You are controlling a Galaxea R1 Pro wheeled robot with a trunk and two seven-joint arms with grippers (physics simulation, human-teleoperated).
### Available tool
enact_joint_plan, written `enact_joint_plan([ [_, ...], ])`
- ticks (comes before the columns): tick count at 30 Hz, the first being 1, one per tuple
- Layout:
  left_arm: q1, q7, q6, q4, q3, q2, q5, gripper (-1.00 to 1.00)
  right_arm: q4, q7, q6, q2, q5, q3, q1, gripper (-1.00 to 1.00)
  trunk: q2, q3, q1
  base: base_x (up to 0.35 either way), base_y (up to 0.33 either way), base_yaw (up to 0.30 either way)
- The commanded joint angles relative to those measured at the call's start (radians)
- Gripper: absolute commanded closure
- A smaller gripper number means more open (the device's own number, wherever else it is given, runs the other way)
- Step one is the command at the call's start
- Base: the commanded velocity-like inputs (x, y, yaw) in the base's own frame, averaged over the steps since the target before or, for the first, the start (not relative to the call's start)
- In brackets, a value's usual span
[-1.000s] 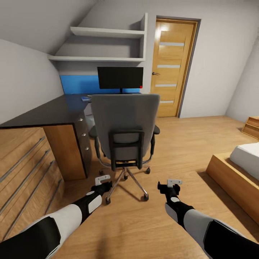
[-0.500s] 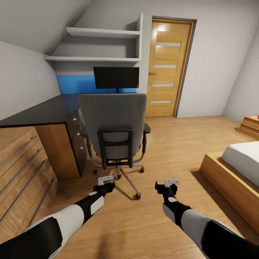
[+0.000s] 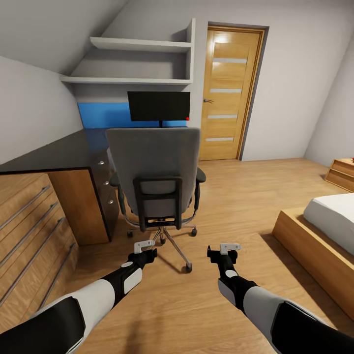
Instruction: In the bedroom, organize the workspace by keeping the computer under the desk, ensuring the monitor is on the desk, placing the keyboard on the desk next to the monitor, placing the mouse on the desk next to the keyboard, moving the folder from the swivel chair onto the desk next to the mouse, stacking the notebook on top of the folder with the pen on top of the notebook, and positioning the swivel chair next to the desk.
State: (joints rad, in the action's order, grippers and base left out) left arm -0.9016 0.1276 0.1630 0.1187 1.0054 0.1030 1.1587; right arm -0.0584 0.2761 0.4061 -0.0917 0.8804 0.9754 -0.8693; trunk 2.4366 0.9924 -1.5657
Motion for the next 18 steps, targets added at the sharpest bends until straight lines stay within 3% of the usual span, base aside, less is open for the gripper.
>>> enact_joint_plan([
  [1,0.0,0.006,0.003,0.001,0.009,0.0,0.006,-1.0,0.0,0.005,0.001,0.0,0.006,0.008,0.0,-1.0,0.0,0.001,0.0,0.0,0.0,0.0],
  [8,0.0,0.006,0.003,0.001,0.009,0.0,0.006,-1.0,0.0,0.006,0.002,-0.014,0.007,0.008,0.0,-1.0,0.0,0.001,0.0,0.0,0.0,0.035],
  [18,0.0,0.006,0.003,0.001,0.009,0.001,0.004,-1.0,0.0,0.006,0.002,-0.02,0.008,0.008,0.0,-1.0,0.0,0.001,0.0,0.0,0.0,0.207],
])
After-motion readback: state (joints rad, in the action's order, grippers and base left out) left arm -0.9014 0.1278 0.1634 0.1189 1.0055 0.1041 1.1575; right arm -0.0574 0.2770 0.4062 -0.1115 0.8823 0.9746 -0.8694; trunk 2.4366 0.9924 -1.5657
